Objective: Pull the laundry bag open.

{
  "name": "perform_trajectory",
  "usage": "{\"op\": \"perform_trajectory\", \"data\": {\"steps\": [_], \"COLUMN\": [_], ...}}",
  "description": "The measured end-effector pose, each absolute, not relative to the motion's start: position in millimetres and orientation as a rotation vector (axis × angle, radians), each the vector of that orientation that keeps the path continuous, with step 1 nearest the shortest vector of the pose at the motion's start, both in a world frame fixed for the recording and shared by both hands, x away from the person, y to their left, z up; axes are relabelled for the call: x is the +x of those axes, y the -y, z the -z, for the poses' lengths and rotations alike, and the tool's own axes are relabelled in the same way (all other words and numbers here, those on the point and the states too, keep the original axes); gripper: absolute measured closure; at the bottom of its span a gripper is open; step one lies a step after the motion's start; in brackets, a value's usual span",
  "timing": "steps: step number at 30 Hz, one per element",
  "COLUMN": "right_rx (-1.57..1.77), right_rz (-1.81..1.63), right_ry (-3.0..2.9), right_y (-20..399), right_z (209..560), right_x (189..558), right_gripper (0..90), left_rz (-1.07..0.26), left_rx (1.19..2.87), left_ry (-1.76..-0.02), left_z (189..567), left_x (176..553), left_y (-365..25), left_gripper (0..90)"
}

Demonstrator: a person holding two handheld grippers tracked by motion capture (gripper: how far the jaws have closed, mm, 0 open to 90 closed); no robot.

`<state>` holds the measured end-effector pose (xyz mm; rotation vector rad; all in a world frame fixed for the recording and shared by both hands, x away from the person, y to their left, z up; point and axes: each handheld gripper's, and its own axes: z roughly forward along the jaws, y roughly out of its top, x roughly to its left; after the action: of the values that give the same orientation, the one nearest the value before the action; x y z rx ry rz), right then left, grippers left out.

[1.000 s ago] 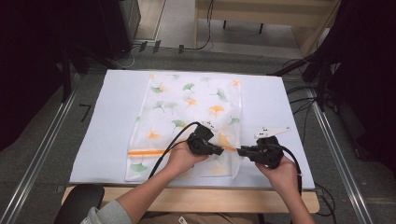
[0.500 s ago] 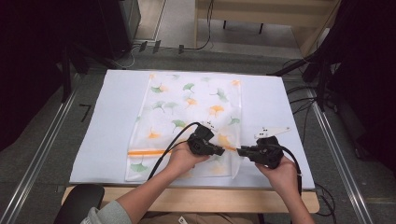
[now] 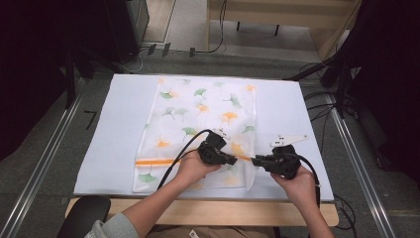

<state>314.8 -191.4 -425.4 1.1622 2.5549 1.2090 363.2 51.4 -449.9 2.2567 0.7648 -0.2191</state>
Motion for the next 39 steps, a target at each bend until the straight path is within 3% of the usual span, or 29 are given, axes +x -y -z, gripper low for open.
{"op": "perform_trajectory", "data": {"steps": [11,22,39], "right_rx": [1.151,1.167,1.181], "right_rz": [-1.204,-1.197,-1.193], "right_ry": [-2.555,-2.539,-2.540], "right_y": [191,195,194], "right_z": [424,423,424], "right_x": [314,315,316], "right_gripper": [84.3,84.2,84.2], "left_rz": [0.225,0.203,0.206], "left_rx": [2.260,2.287,2.253], "left_ry": [-0.776,-0.833,-0.831], "left_z": [451,448,449], "left_x": [367,371,366], "left_y": [-58,-90,-88], "left_gripper": [90.0,90.0,90.0]}}
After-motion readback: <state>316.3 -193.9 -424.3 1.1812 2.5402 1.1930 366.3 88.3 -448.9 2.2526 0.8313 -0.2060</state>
